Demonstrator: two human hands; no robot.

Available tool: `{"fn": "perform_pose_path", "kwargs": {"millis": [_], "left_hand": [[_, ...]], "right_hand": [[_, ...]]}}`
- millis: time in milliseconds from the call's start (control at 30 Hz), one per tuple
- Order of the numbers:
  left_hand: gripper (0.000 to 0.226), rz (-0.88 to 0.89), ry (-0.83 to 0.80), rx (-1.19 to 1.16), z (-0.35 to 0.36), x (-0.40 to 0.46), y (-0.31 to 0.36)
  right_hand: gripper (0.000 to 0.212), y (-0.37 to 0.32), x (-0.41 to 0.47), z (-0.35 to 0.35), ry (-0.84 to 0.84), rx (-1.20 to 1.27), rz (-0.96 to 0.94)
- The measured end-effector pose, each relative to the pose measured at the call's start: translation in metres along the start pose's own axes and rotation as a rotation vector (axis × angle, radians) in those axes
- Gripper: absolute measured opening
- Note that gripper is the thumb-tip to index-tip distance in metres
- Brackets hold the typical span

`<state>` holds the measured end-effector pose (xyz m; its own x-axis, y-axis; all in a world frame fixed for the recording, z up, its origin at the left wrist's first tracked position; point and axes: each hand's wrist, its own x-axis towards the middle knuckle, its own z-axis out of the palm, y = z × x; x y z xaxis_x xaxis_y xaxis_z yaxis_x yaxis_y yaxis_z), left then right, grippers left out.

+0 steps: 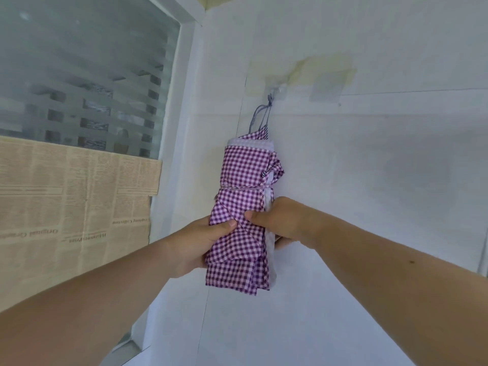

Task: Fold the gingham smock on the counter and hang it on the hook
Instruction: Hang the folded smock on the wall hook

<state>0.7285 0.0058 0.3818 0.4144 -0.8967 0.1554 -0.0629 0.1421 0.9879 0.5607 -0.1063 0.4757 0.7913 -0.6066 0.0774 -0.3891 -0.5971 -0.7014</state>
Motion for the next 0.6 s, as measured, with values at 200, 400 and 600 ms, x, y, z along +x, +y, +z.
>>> {"fn": "perform_pose_path", "kwargs": {"millis": [200,400,600], "left_hand": [[0.078,0.016,0.01,0.053,-0.016,0.016,0.02],[0.039,0.184,0.087,0.08,0.002,0.03,0.053],[0.032,0.211,0.073,-0.063,0.005,0.037,0.053]], "right_hand": [[0.039,-0.063,0.007,-0.078,0.722,-0.525,-0.306],[0.035,-0.115,0.039,-0.111,0.884,-0.928,-0.66],[0.024,-0.139,0.065,-0.121,0.878,-1.053,-0.472]]}}
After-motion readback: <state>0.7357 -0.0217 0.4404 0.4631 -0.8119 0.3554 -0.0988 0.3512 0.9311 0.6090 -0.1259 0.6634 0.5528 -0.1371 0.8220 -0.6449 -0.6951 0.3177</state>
